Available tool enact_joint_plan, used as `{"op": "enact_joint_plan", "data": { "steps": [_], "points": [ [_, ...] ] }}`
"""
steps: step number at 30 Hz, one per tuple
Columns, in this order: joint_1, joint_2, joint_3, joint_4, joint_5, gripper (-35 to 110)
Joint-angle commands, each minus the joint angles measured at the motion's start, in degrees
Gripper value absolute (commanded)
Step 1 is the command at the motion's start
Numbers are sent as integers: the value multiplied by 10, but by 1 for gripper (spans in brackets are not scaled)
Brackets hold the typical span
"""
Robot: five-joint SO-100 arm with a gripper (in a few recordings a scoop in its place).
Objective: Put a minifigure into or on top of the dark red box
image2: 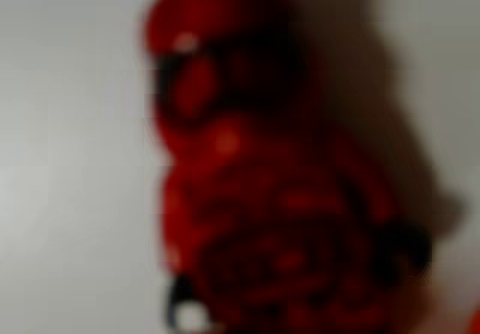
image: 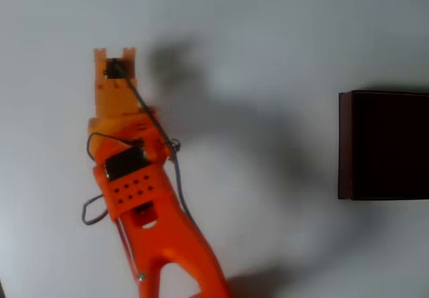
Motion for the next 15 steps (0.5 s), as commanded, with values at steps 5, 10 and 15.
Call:
{"op": "enact_joint_plan", "data": {
  "steps": [5,10,15],
  "points": [
    [-36,-2,3,5,43,15],
    [-47,-4,0,4,57,13],
    [-48,-8,-4,3,55,5]
  ]
}}
